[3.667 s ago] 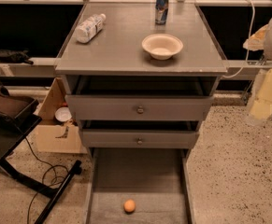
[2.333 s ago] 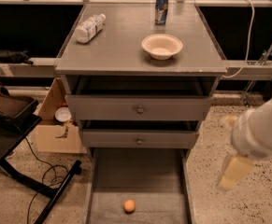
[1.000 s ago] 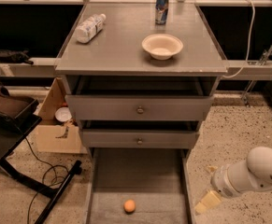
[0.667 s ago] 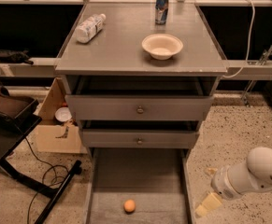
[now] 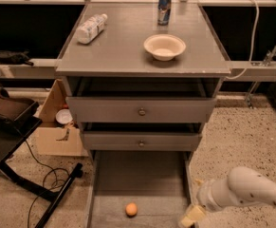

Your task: Pick orange from bottom drawer and place on counter

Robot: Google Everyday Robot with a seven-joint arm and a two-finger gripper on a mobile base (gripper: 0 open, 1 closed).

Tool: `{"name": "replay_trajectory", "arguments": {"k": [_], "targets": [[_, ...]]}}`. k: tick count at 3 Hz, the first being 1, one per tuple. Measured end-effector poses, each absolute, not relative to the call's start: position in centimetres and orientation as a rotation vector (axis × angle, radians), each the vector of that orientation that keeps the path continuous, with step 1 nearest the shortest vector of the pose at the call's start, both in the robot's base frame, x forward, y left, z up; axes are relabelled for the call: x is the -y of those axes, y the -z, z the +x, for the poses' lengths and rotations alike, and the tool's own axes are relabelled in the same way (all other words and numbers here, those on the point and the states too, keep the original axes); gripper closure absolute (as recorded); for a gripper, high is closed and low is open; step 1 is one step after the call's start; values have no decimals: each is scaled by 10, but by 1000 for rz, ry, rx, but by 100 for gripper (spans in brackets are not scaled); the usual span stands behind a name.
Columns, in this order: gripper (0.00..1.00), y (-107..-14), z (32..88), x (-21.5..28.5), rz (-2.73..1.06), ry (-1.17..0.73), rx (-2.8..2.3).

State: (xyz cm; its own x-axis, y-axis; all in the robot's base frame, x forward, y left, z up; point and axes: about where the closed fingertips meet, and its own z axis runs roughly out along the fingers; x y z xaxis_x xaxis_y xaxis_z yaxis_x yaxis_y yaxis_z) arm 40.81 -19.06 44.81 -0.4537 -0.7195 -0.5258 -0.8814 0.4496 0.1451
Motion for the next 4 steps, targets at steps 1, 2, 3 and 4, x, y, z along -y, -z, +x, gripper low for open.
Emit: {"name": "replay_trajectory", "arguments": {"k": [1, 2, 3, 4], "targets": [[0, -381, 440, 155, -1324, -545, -2247], [0, -333, 480, 128, -1282, -521, -2210], [0, -291, 506, 104, -1249, -541, -2192], [0, -274, 526, 100, -1191, -593, -2194]]}}
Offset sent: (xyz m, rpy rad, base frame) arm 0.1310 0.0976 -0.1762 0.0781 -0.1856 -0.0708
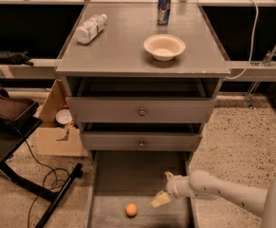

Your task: Pick orange from bottom drawer and place on counter

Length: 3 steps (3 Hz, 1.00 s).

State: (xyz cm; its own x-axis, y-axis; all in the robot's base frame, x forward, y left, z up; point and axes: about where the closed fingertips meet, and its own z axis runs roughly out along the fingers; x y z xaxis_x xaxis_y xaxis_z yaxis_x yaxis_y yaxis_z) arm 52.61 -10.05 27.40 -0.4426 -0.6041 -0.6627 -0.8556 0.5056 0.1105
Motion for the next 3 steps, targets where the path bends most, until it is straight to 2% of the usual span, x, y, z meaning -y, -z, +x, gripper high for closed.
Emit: {"name": "replay_trajectory", "arguments": {"k": [1, 3], "targets": [[0, -274, 521, 98, -1214, -636, -2199], [0, -200, 508, 75, -1296, -565, -2195]]}}
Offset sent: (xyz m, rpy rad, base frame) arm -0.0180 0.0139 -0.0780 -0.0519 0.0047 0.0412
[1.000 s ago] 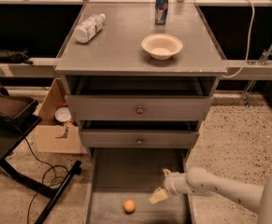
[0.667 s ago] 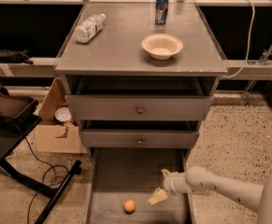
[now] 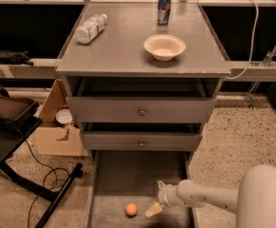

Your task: Pick orange from bottom drawer and place on counter

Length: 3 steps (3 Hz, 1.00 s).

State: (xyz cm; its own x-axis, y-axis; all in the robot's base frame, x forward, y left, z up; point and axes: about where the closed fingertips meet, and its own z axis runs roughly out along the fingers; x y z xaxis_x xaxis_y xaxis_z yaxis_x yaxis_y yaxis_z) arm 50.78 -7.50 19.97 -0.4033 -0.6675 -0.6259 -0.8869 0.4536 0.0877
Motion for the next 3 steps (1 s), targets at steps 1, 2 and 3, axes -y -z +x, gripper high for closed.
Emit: {"name": "replay_trajectory", "arguments": {"k": [1, 2, 3], "targets": [[0, -169, 508, 57, -1347, -559, -2201], [0, -148, 507, 37, -1385, -591, -2190], [0, -132, 499, 19, -1390, -651, -2184]]}}
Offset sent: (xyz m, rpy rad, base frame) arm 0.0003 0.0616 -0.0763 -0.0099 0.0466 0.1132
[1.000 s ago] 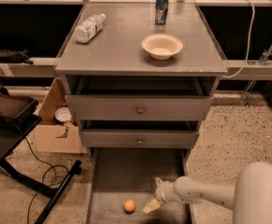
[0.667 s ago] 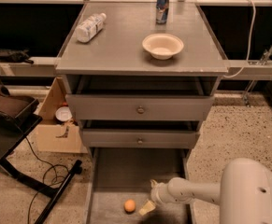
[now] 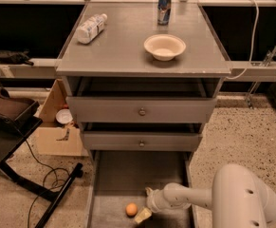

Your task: Pick orange from bottom drawer and place on counter

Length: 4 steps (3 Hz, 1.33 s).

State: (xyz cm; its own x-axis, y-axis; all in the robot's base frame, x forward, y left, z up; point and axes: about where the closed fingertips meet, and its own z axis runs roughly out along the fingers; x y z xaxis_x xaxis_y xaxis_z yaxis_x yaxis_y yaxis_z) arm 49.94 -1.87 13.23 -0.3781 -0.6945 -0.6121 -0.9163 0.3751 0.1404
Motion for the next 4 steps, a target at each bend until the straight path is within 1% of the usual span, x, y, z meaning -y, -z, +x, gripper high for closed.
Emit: {"name": "replay_trajectory", "arguments": {"k": [2, 3, 4], "targets": [[0, -121, 473, -11, -1369, -762, -2165], [0, -117, 473, -26, -1386, -800, -2138], [17, -112, 475, -36, -1409, -824, -2119]]}}
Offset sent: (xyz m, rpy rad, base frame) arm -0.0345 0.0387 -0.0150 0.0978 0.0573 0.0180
